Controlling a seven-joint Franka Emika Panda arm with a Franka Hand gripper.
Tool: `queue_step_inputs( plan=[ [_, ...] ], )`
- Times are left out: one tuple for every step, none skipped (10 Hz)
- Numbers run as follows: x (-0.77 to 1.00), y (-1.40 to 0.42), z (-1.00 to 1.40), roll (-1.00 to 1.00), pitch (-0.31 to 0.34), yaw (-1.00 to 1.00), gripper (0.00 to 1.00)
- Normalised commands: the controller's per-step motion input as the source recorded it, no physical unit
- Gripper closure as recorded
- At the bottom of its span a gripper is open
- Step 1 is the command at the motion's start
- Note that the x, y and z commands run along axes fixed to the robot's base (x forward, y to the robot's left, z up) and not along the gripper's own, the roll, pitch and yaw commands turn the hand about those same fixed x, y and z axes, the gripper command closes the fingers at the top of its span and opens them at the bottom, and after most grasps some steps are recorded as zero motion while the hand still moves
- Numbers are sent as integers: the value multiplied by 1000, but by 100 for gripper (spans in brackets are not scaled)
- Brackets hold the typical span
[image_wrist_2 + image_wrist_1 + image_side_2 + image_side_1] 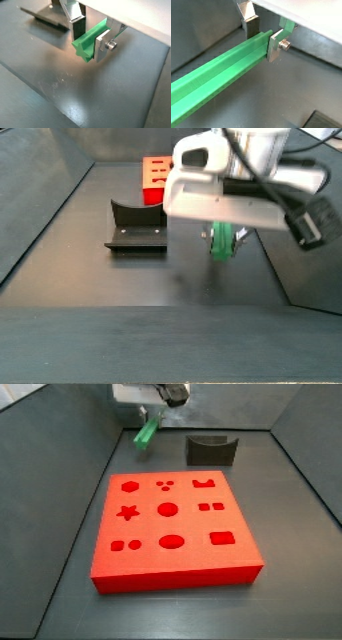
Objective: Pick up the star object. Move up. Place the star object on the fixture. Regrasp the star object. Move to above the board. Insert the star object.
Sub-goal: Place the star object on the fixture.
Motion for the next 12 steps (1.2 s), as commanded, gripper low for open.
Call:
queue_step_inputs(
  plan=[
    [0, 0, 1000, 0, 0, 0, 100],
    [5, 1, 1000, 6, -15, 6, 100],
    [-9, 1, 1000, 9, 15, 1, 100],
    [-12, 1, 1000, 16, 20, -4, 100],
    [-19, 3, 1000, 32, 31, -15, 100],
    [-24, 5, 1000, 45, 38, -23, 100],
    [-29, 6, 1000, 59, 44, -24, 100],
    [-32, 6, 1000, 64, 49, -22, 100],
    [-29, 5, 803, 74, 61, -12, 100],
    [-24, 4, 701, 78, 66, -9, 100],
    [-12, 4, 493, 86, 78, -3, 100],
    [-7, 4, 389, 87, 87, 2, 100]
  ],
)
